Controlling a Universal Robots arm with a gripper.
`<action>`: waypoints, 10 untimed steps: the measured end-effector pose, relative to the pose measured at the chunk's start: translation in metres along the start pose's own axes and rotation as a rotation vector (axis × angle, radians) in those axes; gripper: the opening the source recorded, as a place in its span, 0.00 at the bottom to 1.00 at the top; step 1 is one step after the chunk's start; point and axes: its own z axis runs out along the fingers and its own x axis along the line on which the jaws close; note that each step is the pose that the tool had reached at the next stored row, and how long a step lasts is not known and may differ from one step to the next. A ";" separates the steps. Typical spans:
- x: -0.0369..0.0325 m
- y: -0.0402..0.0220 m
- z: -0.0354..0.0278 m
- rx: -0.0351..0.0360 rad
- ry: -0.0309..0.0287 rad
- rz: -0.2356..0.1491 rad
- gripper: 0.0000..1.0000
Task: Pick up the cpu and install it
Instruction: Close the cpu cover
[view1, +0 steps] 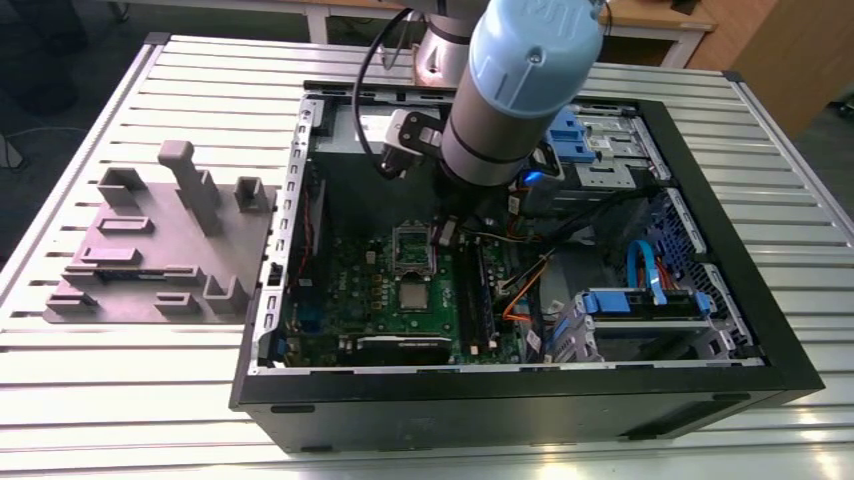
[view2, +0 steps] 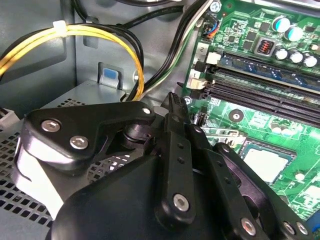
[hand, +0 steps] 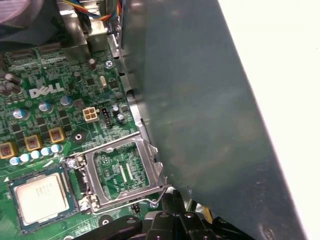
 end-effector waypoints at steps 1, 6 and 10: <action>-0.0001 0.0000 -0.0002 0.0018 0.0069 0.001 0.10; -0.0009 0.0005 -0.0023 0.0052 0.0252 0.002 0.10; -0.0018 0.0011 -0.0053 0.0074 0.0346 0.003 0.10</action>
